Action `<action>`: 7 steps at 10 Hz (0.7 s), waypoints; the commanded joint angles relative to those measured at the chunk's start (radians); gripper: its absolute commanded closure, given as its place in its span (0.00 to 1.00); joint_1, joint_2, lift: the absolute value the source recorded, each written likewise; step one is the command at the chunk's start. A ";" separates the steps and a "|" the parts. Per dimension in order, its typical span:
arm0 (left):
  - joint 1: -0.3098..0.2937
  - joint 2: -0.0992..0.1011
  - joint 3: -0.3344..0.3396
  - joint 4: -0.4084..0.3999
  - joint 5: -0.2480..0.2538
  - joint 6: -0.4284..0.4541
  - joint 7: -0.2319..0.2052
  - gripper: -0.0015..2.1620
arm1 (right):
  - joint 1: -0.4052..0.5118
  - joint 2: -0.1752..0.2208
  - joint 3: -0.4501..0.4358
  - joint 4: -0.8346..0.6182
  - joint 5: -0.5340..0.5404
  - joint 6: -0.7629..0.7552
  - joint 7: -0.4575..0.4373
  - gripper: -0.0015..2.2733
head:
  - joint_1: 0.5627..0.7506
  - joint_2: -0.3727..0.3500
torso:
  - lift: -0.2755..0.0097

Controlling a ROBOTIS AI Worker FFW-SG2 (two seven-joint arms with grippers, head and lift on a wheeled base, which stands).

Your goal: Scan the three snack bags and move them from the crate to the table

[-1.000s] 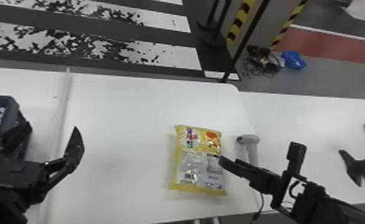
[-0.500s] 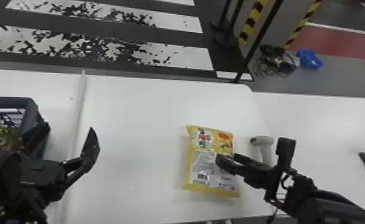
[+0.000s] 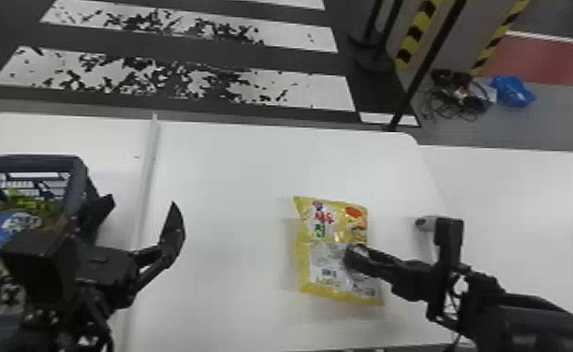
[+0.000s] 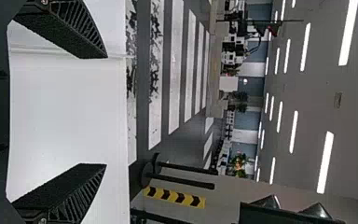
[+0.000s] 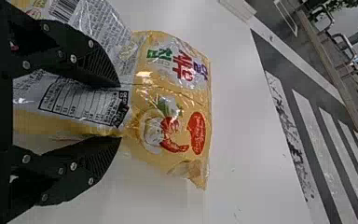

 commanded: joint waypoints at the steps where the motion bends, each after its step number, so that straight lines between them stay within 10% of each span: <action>1: -0.017 0.001 -0.012 0.019 0.001 -0.003 -0.001 0.02 | 0.026 0.000 -0.023 -0.034 -0.008 -0.010 0.008 0.99 | 0.70 0.27 | 0.75; 7: -0.028 -0.003 -0.015 0.031 0.020 -0.012 0.004 0.02 | 0.015 0.024 -0.269 -0.192 -0.257 -0.016 0.011 0.99 | 0.70 0.23 | 0.75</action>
